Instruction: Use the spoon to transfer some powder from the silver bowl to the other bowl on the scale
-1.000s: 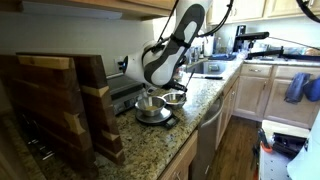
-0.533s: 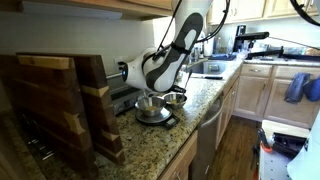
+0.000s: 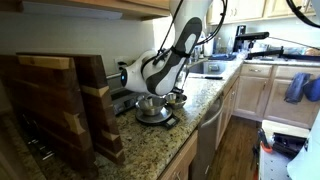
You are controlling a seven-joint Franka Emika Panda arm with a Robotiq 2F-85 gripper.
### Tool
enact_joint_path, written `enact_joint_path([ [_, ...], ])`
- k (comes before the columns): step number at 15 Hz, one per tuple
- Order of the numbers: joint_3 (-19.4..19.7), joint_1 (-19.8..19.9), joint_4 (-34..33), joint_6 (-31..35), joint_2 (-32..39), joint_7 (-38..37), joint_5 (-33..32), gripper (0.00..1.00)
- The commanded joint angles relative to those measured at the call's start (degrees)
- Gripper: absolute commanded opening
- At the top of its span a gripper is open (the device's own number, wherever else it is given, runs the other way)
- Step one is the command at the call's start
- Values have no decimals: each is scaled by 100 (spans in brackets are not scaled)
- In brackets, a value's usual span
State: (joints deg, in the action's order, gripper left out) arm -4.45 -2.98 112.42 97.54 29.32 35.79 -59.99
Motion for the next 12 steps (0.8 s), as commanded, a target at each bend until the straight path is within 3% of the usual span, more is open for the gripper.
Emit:
enact_joint_path([
  [1, -47, -38, -35, -74, 33, -154, -120, 3],
  [12, -155, 94, -133, 96, -127, -22, 265, 3],
])
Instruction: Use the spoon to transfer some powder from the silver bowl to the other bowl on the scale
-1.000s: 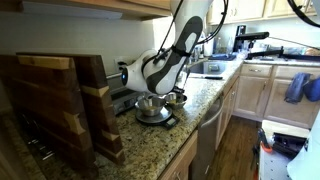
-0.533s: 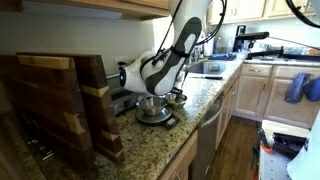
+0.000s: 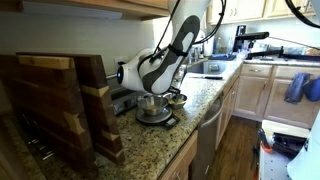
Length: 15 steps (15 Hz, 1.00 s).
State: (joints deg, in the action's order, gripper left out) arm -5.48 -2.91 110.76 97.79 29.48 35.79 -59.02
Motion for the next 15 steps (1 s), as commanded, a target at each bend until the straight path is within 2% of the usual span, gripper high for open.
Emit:
enact_joint_path([
  [1, -61, 112, 24, 85, -154, 30, 255, 3],
  [9, -75, 325, 42, 325, -316, 332, 1309, 3],
  [15, -30, 406, 103, 513, -515, 375, 1792, 3],
])
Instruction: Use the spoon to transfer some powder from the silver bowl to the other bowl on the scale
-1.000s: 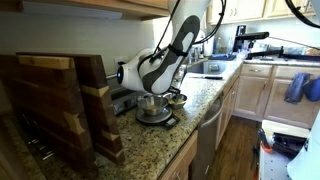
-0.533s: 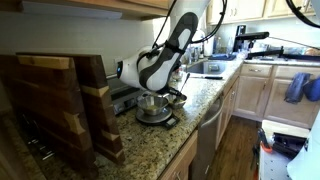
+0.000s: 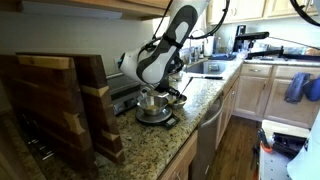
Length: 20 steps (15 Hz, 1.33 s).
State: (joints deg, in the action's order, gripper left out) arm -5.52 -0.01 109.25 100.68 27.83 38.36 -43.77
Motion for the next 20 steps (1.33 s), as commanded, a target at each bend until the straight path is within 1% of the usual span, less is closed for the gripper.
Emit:
enact_joint_path([
  [1, -19, 135, 263, 268, -385, 128, 354, 3],
  [7, 70, 298, 328, 584, -611, 252, 851, 3],
  [17, 427, 612, 574, 1033, -1011, 291, 1678, 3],
  [20, 487, 711, 725, 1269, -1161, 352, 1941, 4],
])
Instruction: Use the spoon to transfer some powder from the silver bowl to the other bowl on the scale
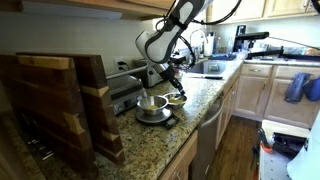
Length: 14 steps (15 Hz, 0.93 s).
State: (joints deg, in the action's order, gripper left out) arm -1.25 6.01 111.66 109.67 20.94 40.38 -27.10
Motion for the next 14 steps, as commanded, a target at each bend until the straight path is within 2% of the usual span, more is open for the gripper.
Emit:
enact_joint_path([
  [1, 82, 128, 538, 459, -532, 173, 327, 3],
  [7, 172, 139, 842, 795, -956, 282, 555, 3],
  [14, 69, -112, 1013, 534, -1623, 283, 603, 4],
])
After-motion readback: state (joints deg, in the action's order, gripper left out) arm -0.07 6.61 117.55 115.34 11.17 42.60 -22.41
